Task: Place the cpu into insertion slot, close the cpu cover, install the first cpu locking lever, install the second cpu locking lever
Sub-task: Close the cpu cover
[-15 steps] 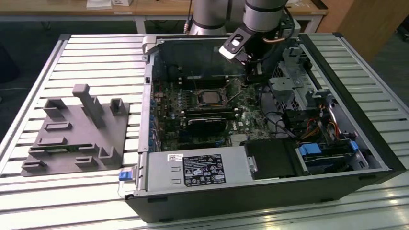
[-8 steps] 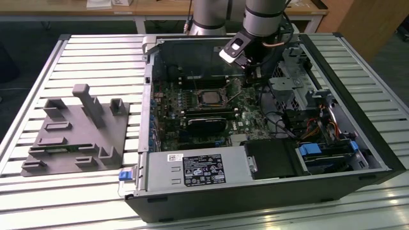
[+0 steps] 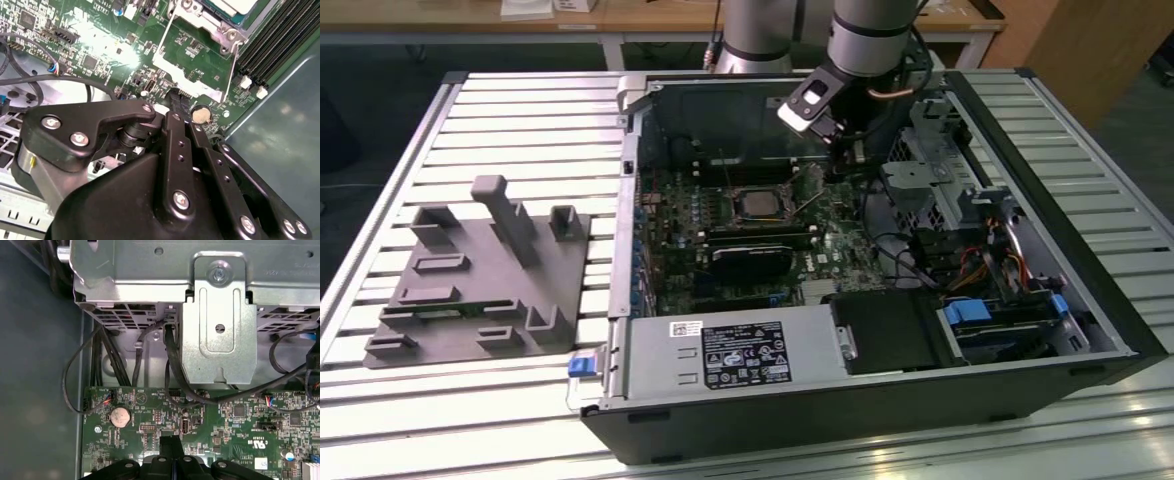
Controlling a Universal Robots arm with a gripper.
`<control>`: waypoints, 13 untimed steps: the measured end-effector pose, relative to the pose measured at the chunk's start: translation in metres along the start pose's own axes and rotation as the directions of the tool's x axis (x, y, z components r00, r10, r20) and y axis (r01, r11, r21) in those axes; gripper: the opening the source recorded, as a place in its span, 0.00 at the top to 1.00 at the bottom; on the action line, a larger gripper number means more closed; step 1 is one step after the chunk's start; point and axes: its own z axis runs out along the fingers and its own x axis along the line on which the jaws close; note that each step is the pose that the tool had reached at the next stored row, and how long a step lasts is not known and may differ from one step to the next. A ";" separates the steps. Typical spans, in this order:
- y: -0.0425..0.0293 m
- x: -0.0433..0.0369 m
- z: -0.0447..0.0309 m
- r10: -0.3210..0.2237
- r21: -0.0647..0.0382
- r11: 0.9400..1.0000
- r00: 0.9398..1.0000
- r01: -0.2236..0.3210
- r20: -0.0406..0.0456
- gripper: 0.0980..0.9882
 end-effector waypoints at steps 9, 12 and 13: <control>0.0004 0.0000 0.0004 0.002 0.068 0.998 1.000 -0.002 0.001 0.99; 0.0004 0.0000 0.0003 0.002 0.071 0.997 1.000 -0.002 0.001 0.99; 0.0004 0.0000 0.0003 0.002 0.071 0.997 1.000 -0.002 0.001 0.99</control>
